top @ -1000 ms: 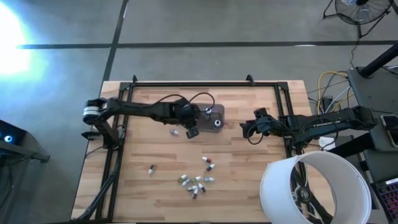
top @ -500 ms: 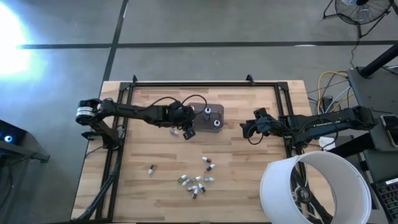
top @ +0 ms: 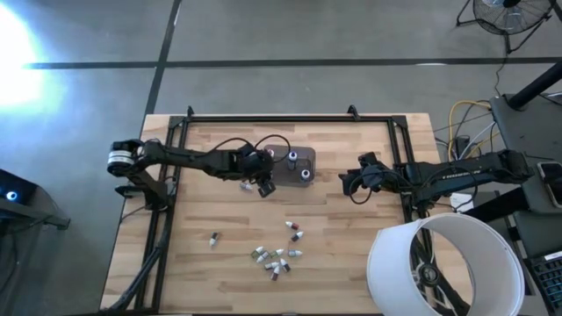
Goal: Pick & Place food coloring
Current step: Put the large violet food coloring bottle into the black bin
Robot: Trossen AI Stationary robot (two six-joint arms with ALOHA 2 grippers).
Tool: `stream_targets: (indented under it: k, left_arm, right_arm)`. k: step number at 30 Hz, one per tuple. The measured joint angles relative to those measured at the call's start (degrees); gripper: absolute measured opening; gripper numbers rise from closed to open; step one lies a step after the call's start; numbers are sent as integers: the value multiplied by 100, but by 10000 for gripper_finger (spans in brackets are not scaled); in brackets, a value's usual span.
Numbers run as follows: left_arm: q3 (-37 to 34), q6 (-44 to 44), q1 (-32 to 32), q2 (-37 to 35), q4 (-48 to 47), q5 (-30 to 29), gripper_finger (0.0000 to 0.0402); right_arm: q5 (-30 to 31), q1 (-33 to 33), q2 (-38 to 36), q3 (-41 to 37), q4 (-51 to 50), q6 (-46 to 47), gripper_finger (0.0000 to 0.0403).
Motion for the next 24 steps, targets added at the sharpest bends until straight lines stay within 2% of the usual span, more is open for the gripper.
stream_targets:
  k: [9,18,24]
  left_arm:
    - [2,4,-2,-175,-35,-351,120]
    - [4,-38,-1,-278,-137,-355,167]
    - [4,-67,-1,-364,-153,-399,176]
  right_arm:
    - [3,-2,0,-2,-1,-4,221]
    - [35,-2,0,-41,-3,-23,221]
    - [35,-2,0,-55,-2,1,221]
